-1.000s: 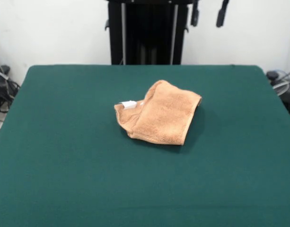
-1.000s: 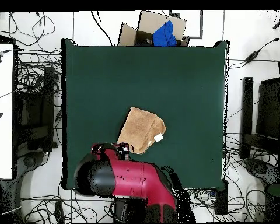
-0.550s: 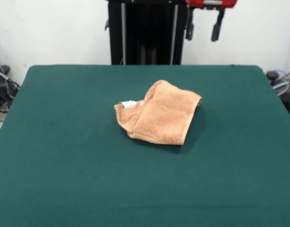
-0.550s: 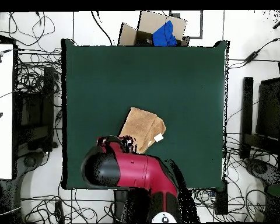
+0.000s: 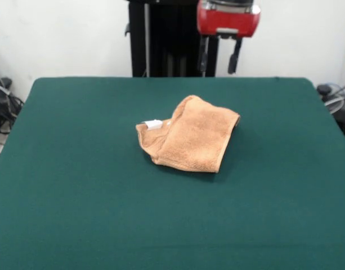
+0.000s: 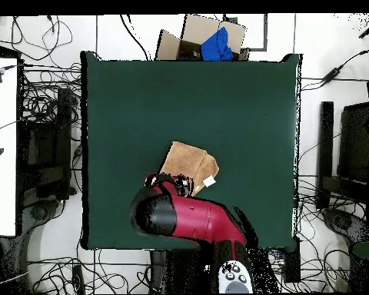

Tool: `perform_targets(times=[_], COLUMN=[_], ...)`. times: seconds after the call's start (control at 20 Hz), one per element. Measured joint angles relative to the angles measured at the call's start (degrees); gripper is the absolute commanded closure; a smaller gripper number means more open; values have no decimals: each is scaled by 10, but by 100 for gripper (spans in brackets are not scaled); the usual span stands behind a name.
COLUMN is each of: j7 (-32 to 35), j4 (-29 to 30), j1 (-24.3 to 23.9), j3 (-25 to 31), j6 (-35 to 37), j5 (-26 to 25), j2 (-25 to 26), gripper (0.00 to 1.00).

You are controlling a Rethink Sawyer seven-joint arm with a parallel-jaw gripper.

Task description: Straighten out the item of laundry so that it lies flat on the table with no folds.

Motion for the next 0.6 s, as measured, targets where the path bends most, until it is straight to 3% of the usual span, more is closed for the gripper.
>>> perform_targets(times=[0.6], j7=[0], j4=[-5], j1=[-22], j3=[0], j6=[-8], j5=[0], j2=[39], gripper=[0])
